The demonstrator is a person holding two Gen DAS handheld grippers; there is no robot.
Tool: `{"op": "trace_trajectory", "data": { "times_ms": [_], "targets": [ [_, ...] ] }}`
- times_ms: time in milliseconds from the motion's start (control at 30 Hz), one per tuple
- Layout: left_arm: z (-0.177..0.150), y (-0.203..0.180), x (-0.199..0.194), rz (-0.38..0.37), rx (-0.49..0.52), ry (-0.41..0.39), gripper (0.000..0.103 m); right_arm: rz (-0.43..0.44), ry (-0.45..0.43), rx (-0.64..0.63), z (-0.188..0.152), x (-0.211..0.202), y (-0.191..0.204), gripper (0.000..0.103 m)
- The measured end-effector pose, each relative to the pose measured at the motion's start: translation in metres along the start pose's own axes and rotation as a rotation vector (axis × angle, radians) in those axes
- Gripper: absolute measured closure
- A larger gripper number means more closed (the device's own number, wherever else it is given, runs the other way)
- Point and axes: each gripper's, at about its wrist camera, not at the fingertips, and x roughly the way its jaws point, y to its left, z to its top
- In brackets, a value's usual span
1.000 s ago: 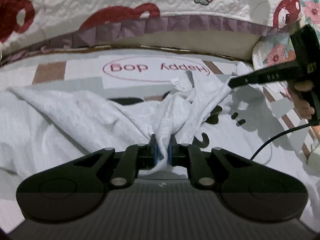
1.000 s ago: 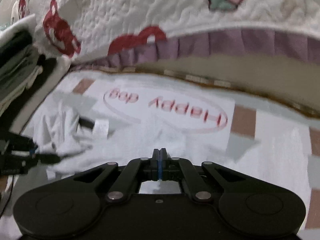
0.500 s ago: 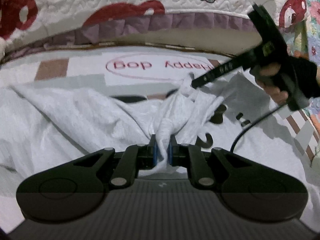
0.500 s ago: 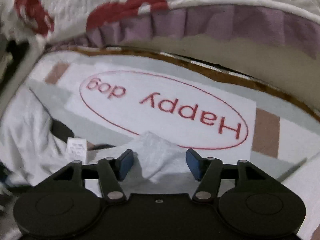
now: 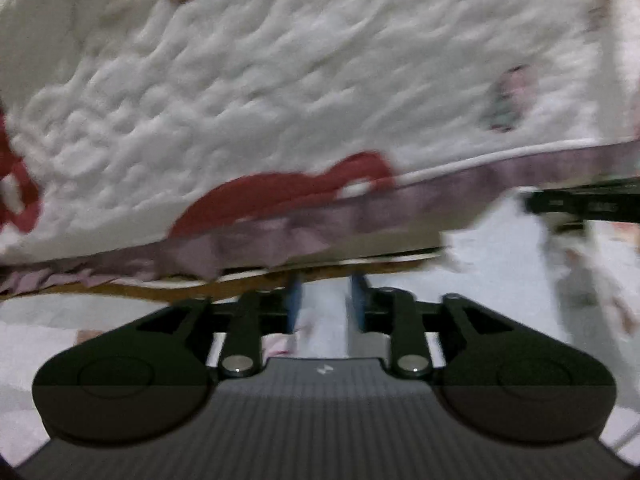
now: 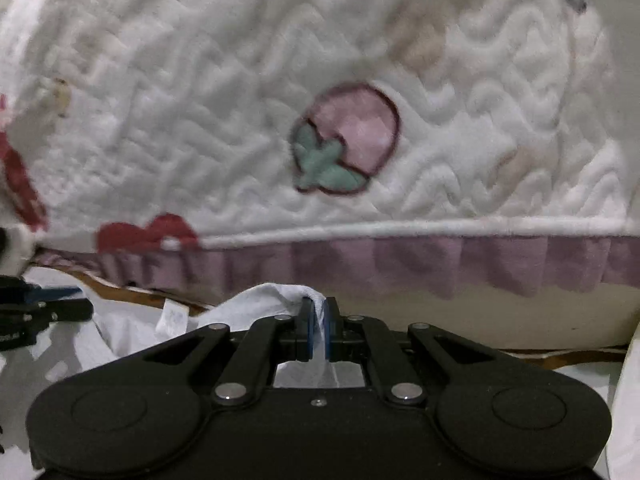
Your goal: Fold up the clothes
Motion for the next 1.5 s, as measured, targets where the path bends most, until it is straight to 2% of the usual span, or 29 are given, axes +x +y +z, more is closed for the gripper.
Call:
{"op": "trace_trajectory", "data": {
  "times_ms": [100, 167, 267, 300, 367, 400, 433, 533, 667, 800, 900, 1000, 1100, 1200, 1267, 1367, 1400, 1433, 1467, 1500],
  "targets": [
    [-0.008, 0.028, -0.003, -0.059, -0.133, 0.021, 0.068, -0.032, 0.041, 0.012, -0.005, 0.021, -0.005, 0.098],
    [-0.017, 0.048, -0.011, -0.042, -0.161, 0.053, 0.064, -0.021, 0.072, 0.027, -0.009, 0.032, -0.011, 0.097],
    [-0.030, 0.070, -0.022, 0.053, -0.059, 0.113, 0.062, 0.009, 0.114, 0.064, -0.013, 0.045, -0.021, 0.095],
    [-0.035, 0.076, -0.027, 0.095, -0.013, 0.132, 0.062, 0.013, 0.103, 0.086, -0.015, 0.043, -0.025, 0.094],
    [-0.044, 0.089, -0.036, 0.137, 0.031, 0.158, 0.061, 0.016, 0.087, 0.134, -0.019, 0.038, -0.036, 0.087],
    [-0.049, 0.095, -0.041, 0.140, 0.028, 0.172, 0.061, 0.016, 0.082, 0.161, -0.021, 0.035, -0.042, 0.077],
    [-0.053, 0.100, -0.044, 0.137, 0.022, 0.185, 0.059, 0.020, 0.074, 0.193, -0.025, 0.030, -0.047, 0.067],
    [-0.061, 0.104, -0.052, 0.118, 0.036, 0.201, 0.054, 0.091, 0.025, 0.340, -0.036, 0.009, -0.079, 0.063],
    [-0.060, 0.104, -0.049, 0.130, 0.056, 0.199, 0.051, 0.098, -0.009, 0.495, -0.048, -0.017, -0.120, 0.059],
    [-0.059, 0.114, -0.056, 0.097, -0.005, 0.194, 0.049, 0.001, -0.005, 0.479, -0.063, -0.051, -0.147, 0.059],
    [-0.060, 0.113, -0.066, 0.075, 0.063, 0.179, 0.051, -0.053, 0.018, 0.552, -0.096, -0.073, -0.172, 0.059],
    [-0.061, 0.102, -0.078, 0.065, 0.168, 0.124, 0.051, -0.064, 0.054, 0.663, -0.132, -0.096, -0.194, 0.059],
    [-0.063, 0.098, -0.077, 0.005, 0.183, 0.138, 0.049, -0.012, 0.069, 0.764, -0.164, -0.112, -0.205, 0.057],
    [-0.065, 0.096, -0.065, 0.046, 0.213, 0.144, 0.046, 0.032, 0.090, 0.830, -0.183, -0.114, -0.204, 0.051],
    [-0.066, 0.101, -0.053, 0.052, 0.181, 0.157, 0.043, 0.058, 0.105, 0.867, -0.194, -0.113, -0.202, 0.049],
    [-0.068, 0.113, -0.035, 0.022, 0.069, 0.213, 0.043, 0.056, 0.123, 0.842, -0.196, -0.103, -0.193, 0.049],
    [-0.070, 0.115, -0.032, 0.009, 0.043, 0.225, 0.046, 0.064, 0.124, 0.844, -0.198, -0.099, -0.192, 0.049],
    [-0.073, 0.116, -0.030, -0.003, 0.039, 0.238, 0.066, 0.078, 0.123, 0.851, -0.197, -0.099, -0.190, 0.049],
    [-0.074, 0.113, -0.030, 0.010, 0.064, 0.237, 0.098, 0.096, 0.122, 0.857, -0.198, -0.095, -0.188, 0.049],
    [-0.074, 0.114, -0.033, 0.016, 0.058, 0.236, 0.099, 0.114, 0.120, 0.864, -0.199, -0.092, -0.187, 0.049]
  ]
}}
